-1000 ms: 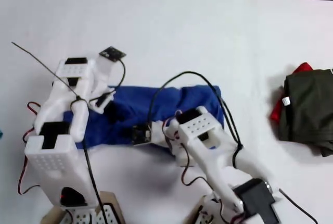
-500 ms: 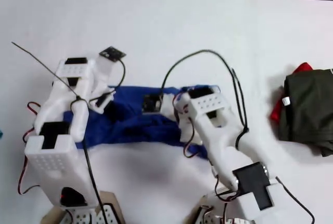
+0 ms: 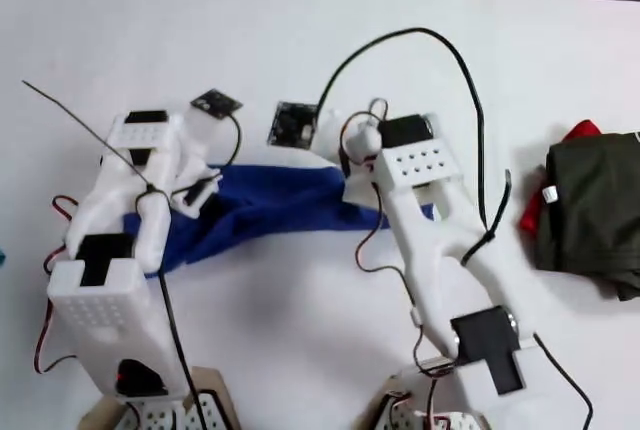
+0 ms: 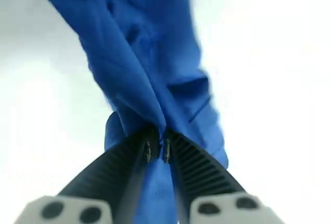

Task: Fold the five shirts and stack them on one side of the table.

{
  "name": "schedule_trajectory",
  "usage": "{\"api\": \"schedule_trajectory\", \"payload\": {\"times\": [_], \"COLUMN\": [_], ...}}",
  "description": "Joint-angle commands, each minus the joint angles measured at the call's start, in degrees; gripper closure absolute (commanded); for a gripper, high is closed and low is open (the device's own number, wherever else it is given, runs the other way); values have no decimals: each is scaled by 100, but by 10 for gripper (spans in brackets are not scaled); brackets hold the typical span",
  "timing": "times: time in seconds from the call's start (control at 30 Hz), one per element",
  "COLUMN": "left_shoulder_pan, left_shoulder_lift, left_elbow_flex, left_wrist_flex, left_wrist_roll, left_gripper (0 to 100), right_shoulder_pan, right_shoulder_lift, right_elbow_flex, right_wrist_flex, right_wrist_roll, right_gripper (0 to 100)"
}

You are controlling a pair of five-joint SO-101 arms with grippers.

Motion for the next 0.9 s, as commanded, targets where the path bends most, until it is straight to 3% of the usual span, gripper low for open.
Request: {"api": "schedule_trajectory", "payload": {"times": [0.0,0.6,0.77,0.87], "left_shoulder_pan": [18,18,18,18], "left_shoulder_lift": [114,114,114,114], "left_elbow_flex": [4,4,4,4], "left_wrist_flex": [79,79,79,79], "left_wrist_roll": [-53,-53,-53,-53], "left_gripper": [711,711,711,711], "right_shoulder_pan": [75,163,303,286], "right_shoulder_lift": [347,2273,2290,2343], "right_elbow_flex": [-404,-2391,-2971,-3156], "right_wrist_flex": [-171,-40,119,330], "right_wrist_roll": [-35,-404,-976,-1081], "right_gripper": [975,978,974,919]}}
